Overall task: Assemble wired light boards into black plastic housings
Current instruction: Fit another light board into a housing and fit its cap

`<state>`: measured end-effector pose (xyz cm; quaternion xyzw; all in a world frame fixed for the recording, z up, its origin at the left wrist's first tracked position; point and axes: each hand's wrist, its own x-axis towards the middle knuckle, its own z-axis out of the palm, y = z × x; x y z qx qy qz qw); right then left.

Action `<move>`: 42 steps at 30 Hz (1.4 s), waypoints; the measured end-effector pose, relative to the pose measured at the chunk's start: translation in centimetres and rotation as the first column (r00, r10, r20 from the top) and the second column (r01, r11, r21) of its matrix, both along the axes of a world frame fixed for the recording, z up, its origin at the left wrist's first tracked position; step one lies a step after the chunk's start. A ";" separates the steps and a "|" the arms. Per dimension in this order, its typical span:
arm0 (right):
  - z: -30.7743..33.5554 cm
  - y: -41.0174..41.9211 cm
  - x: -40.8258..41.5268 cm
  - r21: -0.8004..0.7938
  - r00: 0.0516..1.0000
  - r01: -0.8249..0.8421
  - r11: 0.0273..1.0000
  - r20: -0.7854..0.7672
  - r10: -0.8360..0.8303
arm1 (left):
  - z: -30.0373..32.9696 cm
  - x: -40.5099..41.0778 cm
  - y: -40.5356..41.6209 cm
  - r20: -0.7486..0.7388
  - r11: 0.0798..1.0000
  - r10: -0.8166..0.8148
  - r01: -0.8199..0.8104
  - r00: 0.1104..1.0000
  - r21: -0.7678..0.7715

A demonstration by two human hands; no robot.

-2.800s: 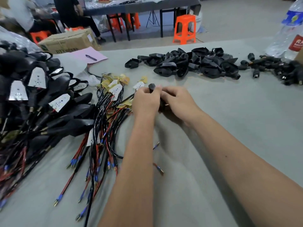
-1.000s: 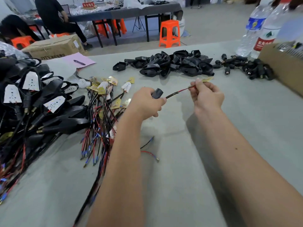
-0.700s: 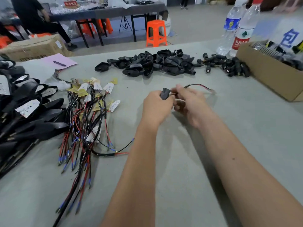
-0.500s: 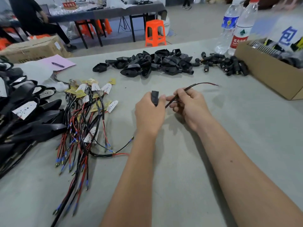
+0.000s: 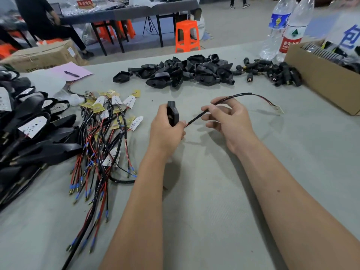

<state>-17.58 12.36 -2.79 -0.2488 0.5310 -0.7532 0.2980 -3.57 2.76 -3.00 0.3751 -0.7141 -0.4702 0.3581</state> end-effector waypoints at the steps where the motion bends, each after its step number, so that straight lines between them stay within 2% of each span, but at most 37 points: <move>1: -0.1 -0.1 0.2 0.011 0.999 -0.044 0.999 -0.024 0.044 | -0.1 -0.2 0.0 0.001 1.000 -0.027 0.027 1.000 -0.009; 5: -0.4 -0.2 0.6 0.083 0.977 -0.157 0.984 -0.133 0.167 | -0.4 -1.0 0.4 -0.023 0.996 -0.084 0.083 0.996 -0.020; 12: -0.6 -0.3 0.7 0.085 0.990 -0.095 0.992 -0.101 0.103 | -0.5 -1.2 0.2 -0.111 0.993 -0.098 0.105 0.989 0.058; 16: -0.4 -0.3 0.3 0.024 0.998 -0.054 0.998 0.045 0.053 | -0.4 -0.5 -0.3 -0.162 0.974 -0.089 0.120 0.983 0.194; 20: -0.1 0.1 -0.6 -0.075 0.963 0.049 0.996 0.269 -0.028 | -0.1 1.0 -1.2 -0.177 0.970 -0.077 0.114 0.981 0.213; 24: -0.2 0.1 -0.6 -0.100 0.958 0.065 0.993 0.285 -0.034 | 0.2 1.4 -1.2 -0.171 0.970 -0.093 0.128 0.981 0.206; 30: -0.5 0.0 0.0 -0.008 0.988 -0.139 0.990 0.073 0.139 | 0.2 0.3 -0.3 -0.148 0.983 -0.085 0.107 0.985 0.150; 32: -0.4 0.0 0.1 -0.025 0.992 -0.082 0.996 0.089 0.084 | 0.1 0.2 -0.2 -0.103 0.995 -0.032 0.042 0.994 0.095; 36: 0.0 0.2 -0.5 -0.107 0.975 0.058 0.993 0.219 -0.033 | -0.2 0.7 -0.9 0.022 0.980 0.136 -0.131 0.990 -0.148; 38: 0.0 0.2 -0.4 -0.130 0.973 0.079 0.988 0.228 -0.047 | -0.1 0.8 -1.0 0.076 0.978 0.123 -0.107 0.990 -0.181; 42: 0.0 0.2 -0.2 -0.130 0.987 0.079 0.988 0.149 -0.059 | 0.1 0.6 -0.8 0.160 0.976 -0.050 0.082 0.986 -0.200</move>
